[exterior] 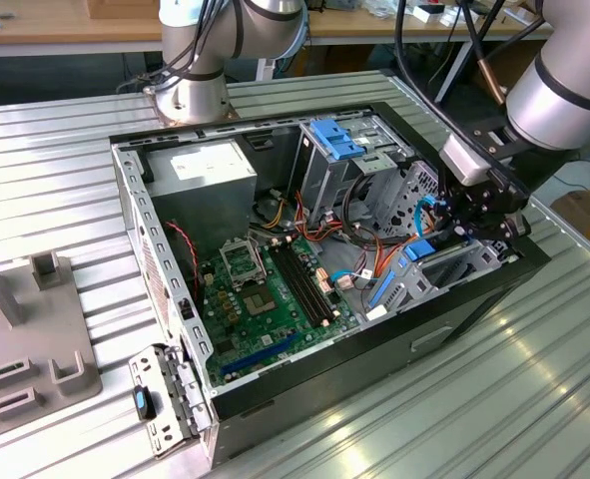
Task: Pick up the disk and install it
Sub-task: 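Insert the first disk wire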
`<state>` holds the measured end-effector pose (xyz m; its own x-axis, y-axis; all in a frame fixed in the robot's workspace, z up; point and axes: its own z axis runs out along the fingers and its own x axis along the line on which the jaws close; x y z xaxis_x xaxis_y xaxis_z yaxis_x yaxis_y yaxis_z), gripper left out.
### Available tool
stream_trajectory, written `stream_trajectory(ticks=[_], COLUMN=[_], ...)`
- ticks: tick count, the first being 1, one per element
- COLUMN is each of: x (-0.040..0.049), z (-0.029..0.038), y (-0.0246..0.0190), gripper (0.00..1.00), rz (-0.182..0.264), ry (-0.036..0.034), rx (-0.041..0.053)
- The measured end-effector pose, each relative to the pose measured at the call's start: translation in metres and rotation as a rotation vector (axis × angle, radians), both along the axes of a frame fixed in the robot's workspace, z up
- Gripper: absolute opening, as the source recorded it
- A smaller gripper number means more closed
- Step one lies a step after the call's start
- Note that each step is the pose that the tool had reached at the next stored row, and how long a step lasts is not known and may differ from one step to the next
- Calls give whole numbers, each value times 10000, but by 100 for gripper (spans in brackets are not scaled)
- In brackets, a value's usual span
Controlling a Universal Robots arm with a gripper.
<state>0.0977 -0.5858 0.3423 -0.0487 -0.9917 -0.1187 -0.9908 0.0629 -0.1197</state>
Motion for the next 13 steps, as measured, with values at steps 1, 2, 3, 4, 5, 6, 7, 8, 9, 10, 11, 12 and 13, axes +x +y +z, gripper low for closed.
stream_trajectory(ticks=[1, 2, 3, 4, 5, 6, 7, 8, 9, 10, 11, 12, 13], x=[0, 0, 0, 0, -3, -8, -12, -16, -16, -16, -17, -17, -17], z=[28, 28, 28, 28, 28, 28, 28, 28, 28, 28, 28, 28, 28], y=[0, 0, 0, 0, 0, 0, 0, 0, 0, 0, 0, 0, 0], gripper=[16, 16, 16, 16, 16, 16, 16, 16, 16, 16, 16, 16, 16], rz=[-134, -160, -165, -168, -173, -176, -178, -181, -181, -182, -182, -183, -183], ry=[0, 0, -1, 0, -1, -1, -1, -2, -2, -1, -1, -1, -1], rx=[-1, -3, -5, -5, -5, -6, -6, -6, -6, -6, -6, -5, -5])
